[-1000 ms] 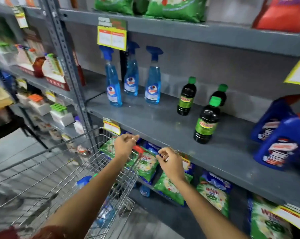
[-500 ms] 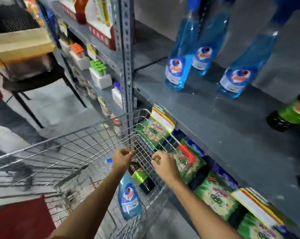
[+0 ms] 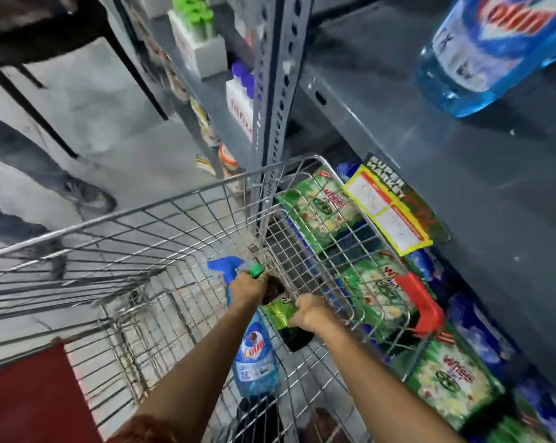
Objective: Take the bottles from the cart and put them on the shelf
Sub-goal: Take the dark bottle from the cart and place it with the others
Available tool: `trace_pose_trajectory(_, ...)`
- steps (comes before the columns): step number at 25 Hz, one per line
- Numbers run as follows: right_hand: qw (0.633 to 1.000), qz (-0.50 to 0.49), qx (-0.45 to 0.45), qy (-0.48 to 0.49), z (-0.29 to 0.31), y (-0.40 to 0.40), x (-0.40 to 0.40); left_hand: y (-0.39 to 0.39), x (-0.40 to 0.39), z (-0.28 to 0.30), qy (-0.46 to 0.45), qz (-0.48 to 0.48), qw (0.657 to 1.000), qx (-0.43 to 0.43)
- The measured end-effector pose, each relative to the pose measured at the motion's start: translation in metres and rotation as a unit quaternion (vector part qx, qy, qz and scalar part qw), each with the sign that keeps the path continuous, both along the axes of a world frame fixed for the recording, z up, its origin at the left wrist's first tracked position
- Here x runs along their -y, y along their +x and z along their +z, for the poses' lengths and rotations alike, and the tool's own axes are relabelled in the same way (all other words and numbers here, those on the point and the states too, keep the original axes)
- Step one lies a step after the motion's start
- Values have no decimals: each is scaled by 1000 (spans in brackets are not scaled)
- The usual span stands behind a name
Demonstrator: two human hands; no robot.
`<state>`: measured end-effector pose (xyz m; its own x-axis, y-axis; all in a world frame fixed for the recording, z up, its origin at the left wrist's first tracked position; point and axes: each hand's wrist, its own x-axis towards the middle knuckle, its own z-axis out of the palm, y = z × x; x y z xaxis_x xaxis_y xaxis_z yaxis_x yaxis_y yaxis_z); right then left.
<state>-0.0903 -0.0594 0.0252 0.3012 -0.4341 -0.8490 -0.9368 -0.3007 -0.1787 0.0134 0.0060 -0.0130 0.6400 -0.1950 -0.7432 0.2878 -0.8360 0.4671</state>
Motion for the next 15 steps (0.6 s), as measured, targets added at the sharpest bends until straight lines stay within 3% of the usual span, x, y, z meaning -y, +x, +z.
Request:
trace_pose_trajectory(3, 1000, 3, -16, 26, -14, 1, -5, 2, 5, -6, -8, 17, 1000, -18)
trace_pose_trajectory(10, 994, -55, -17, 91, -13, -5, -8, 3, -7, 13, -127, 47, 989, -50)
trace_pose_trajectory(15, 969, -105, 104, 197, 25, -7, -9, 11, -2, 72, -252, 122, 955, -97)
